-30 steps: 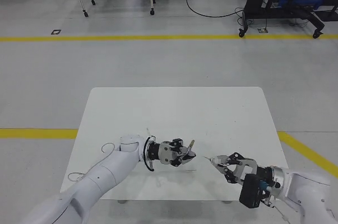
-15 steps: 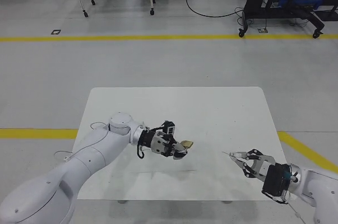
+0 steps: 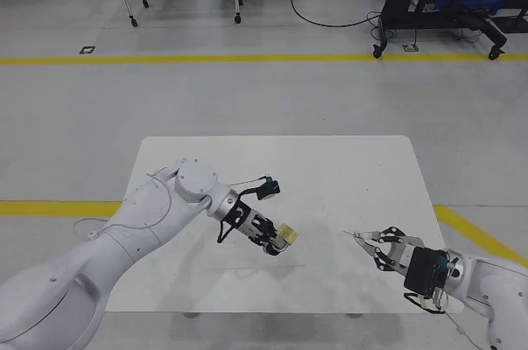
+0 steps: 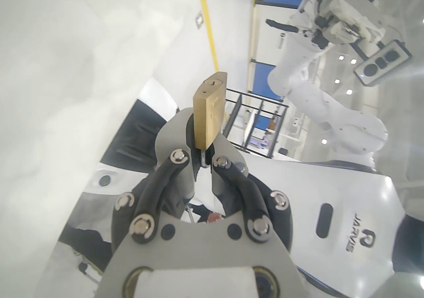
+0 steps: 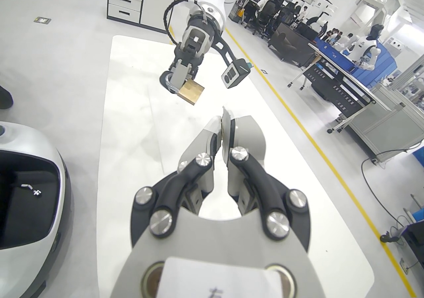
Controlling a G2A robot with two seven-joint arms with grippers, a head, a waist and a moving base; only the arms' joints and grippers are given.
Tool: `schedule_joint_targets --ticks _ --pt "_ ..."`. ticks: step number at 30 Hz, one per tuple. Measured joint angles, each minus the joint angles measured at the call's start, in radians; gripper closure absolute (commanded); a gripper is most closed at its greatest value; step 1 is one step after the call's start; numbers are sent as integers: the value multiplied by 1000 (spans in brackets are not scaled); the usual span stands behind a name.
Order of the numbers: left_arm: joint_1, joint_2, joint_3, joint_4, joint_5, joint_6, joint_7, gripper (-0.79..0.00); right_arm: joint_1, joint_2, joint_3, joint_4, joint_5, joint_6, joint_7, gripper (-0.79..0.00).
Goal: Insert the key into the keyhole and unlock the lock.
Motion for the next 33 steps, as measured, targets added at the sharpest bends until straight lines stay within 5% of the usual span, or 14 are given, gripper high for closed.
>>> schedule_joint_targets --ticks 11,23,33 --pt "121 89 -132 -329 191 -83 251 0 23 -11 -69 58 232 82 190 0" --pt "168 91 -124 -365 298 -47 325 0 21 -14 -73 74 291 141 260 0" --pt "180 94 -185 -432 401 -121 363 0 79 -31 -169 159 582 255 457 0"
